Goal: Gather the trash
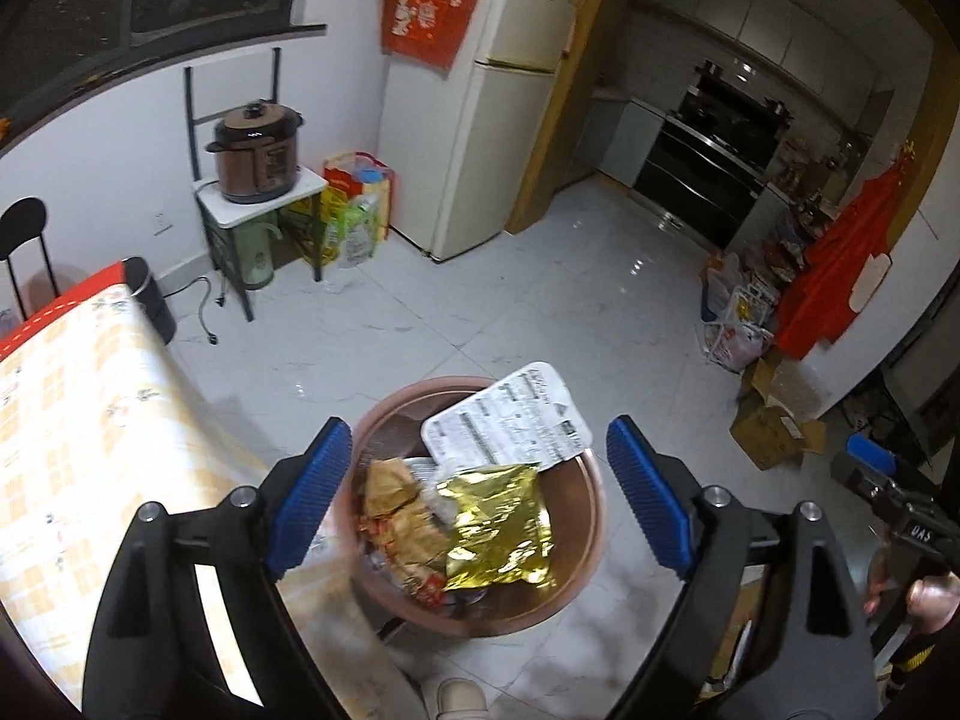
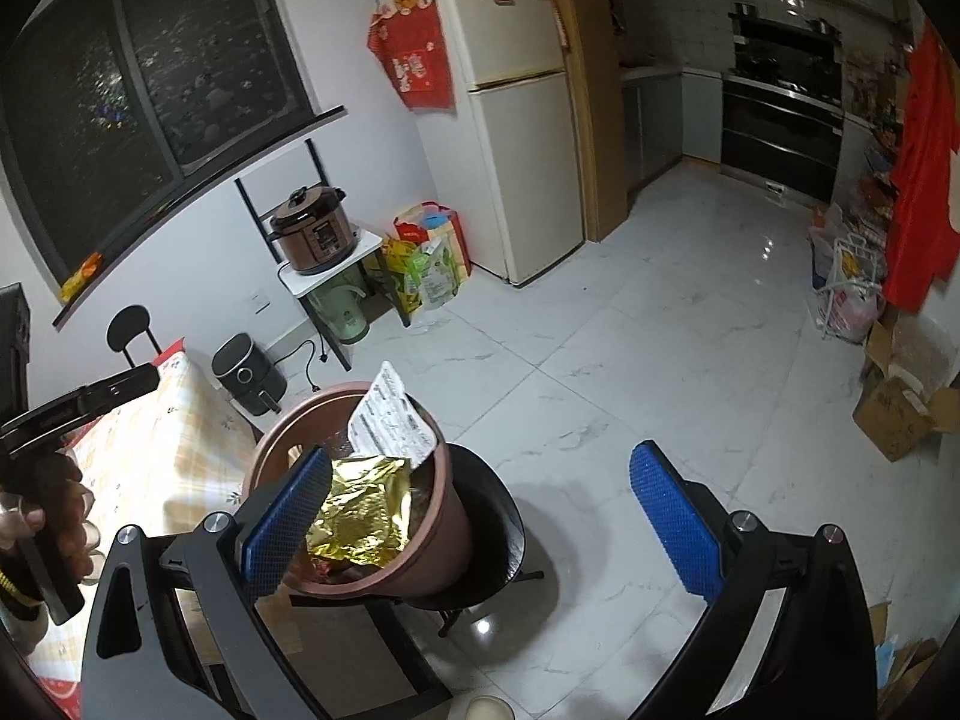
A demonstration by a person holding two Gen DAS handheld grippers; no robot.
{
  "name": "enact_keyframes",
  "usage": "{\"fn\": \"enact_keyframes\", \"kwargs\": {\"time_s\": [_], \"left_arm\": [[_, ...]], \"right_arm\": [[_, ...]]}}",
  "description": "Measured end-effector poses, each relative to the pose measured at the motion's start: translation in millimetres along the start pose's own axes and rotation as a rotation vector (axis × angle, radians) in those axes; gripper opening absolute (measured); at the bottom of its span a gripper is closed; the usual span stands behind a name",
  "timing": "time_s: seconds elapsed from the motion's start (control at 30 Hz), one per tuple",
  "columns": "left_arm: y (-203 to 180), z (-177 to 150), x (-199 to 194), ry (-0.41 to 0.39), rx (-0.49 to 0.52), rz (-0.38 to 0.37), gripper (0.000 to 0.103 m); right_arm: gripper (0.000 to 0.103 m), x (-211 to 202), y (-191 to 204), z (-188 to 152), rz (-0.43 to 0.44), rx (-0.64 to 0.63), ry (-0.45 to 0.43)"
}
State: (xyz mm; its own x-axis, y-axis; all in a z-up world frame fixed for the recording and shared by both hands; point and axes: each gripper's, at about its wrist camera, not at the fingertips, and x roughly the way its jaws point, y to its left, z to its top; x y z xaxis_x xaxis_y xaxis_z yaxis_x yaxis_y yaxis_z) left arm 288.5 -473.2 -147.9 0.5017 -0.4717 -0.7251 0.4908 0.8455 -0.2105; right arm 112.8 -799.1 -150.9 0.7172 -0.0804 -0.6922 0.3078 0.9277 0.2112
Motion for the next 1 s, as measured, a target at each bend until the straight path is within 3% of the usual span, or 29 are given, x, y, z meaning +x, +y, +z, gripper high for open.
{"fn": "enact_keyframes", "kwargs": {"time_s": [0.57, 1.0], "left_arm": [[89.4, -22.3, -159.1, -0.177, -0.053, 0.195, 0.093], [145.4, -55.8, -274.8, -0.248, -0.003, 0.289, 0.097]], "right_arm": [[0.098, -23.3, 117.7, 16.7, 0.067, -0.156, -0.043], [0.098, -71.6, 212.7, -6.4, 0.059, -0.211, -0.071]]}}
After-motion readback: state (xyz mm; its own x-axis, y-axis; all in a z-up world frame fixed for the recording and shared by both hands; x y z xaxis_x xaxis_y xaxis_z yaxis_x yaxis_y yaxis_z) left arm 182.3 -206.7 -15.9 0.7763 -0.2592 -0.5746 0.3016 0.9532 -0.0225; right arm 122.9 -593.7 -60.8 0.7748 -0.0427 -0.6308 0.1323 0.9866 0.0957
